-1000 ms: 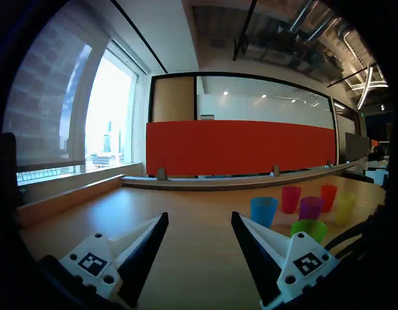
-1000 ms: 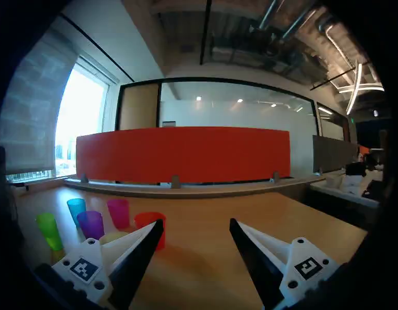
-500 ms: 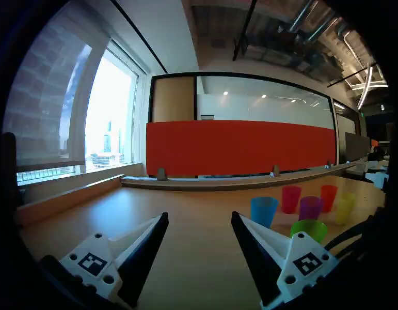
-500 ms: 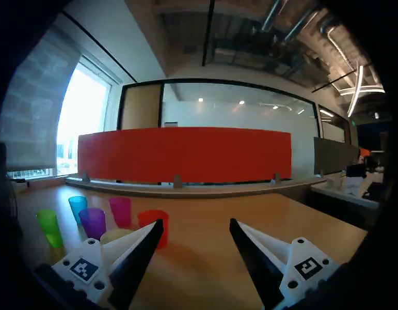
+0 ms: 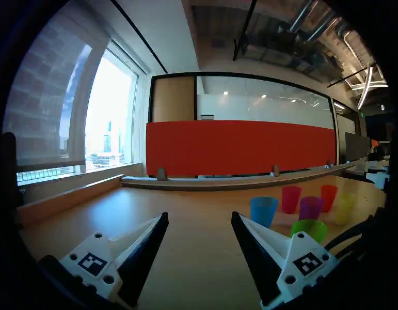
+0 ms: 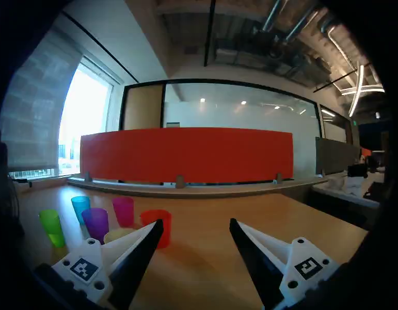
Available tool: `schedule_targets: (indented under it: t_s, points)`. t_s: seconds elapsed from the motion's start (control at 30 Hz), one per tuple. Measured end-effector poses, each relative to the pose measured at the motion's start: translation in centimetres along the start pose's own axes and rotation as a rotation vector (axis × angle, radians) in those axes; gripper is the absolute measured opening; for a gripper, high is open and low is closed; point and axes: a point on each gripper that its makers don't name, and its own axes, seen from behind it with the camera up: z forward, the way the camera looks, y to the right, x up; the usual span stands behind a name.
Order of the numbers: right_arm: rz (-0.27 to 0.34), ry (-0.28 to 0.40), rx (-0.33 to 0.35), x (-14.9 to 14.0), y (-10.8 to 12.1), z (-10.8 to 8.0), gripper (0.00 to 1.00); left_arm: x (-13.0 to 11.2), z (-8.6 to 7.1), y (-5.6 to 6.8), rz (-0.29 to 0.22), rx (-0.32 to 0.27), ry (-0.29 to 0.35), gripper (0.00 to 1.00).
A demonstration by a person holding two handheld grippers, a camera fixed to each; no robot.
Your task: Pour water
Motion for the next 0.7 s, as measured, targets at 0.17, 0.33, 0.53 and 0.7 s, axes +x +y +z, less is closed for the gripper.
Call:
schedule_targets:
  t_s: [0.17,0.33,0.53,0.7]
  points:
    - [0.001,0.0,-0.003,-0.13,0.14,0.03,0.99,0.02,0.04,0.0,0.0,0.0,0.0,0.9]
    - [0.001,-0.002,-0.003,-0.18,0.14,0.04,1.0,0.04,0.0,0.03,0.0,0.0,0.0,0.9]
    - [0.002,-0.003,-0.003,-0.24,0.12,0.02,1.0,0.08,-0.04,0.04,0.0,0.0,0.0,0.9]
    - [0.001,-0.002,-0.003,-0.24,0.12,-0.01,1.0,0.1,-0.04,0.06,0.0,0.0,0.0,0.9]
